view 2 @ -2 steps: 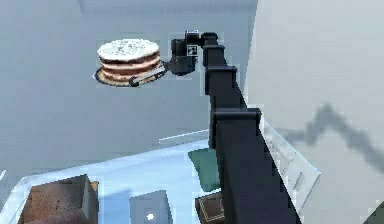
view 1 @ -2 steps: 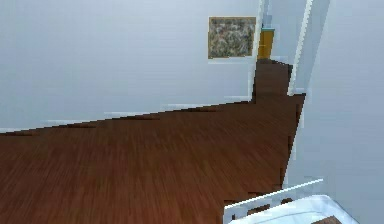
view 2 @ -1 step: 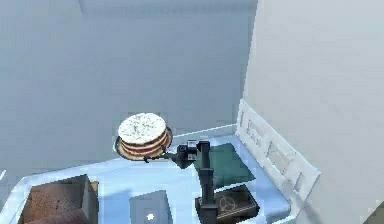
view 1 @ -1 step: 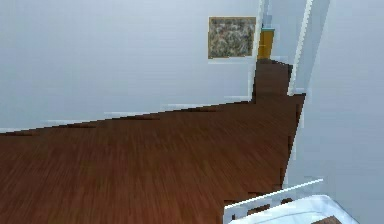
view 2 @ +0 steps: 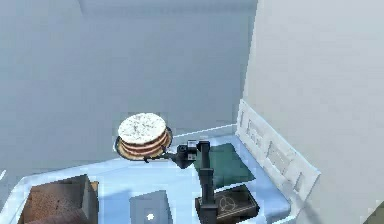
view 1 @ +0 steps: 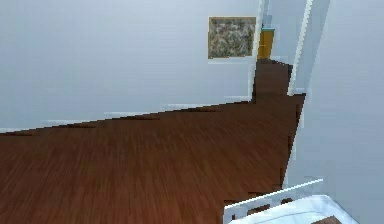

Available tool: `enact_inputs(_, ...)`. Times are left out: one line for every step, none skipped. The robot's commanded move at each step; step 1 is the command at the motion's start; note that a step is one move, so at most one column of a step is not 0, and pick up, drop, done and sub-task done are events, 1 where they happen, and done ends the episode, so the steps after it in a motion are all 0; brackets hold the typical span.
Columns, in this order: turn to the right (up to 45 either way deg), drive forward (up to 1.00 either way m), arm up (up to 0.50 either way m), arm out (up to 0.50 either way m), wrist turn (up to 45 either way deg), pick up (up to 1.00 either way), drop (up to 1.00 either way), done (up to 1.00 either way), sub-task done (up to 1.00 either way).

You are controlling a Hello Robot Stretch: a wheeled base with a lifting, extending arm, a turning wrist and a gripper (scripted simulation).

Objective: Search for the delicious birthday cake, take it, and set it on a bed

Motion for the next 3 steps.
enact_inputs(0.0, 0.00, 0.00, 0.00, 0.0, 0.00, 1.00, 0.00, 0.00)
enact_inputs(0.0, 0.00, 0.10, 0.00, 0.0, 0.00, 0.00, 0.00, 0.00)
enact_inputs(0.0, 0.00, 0.00, -0.08, 0.0, 0.00, 0.00, 0.00, 0.00)
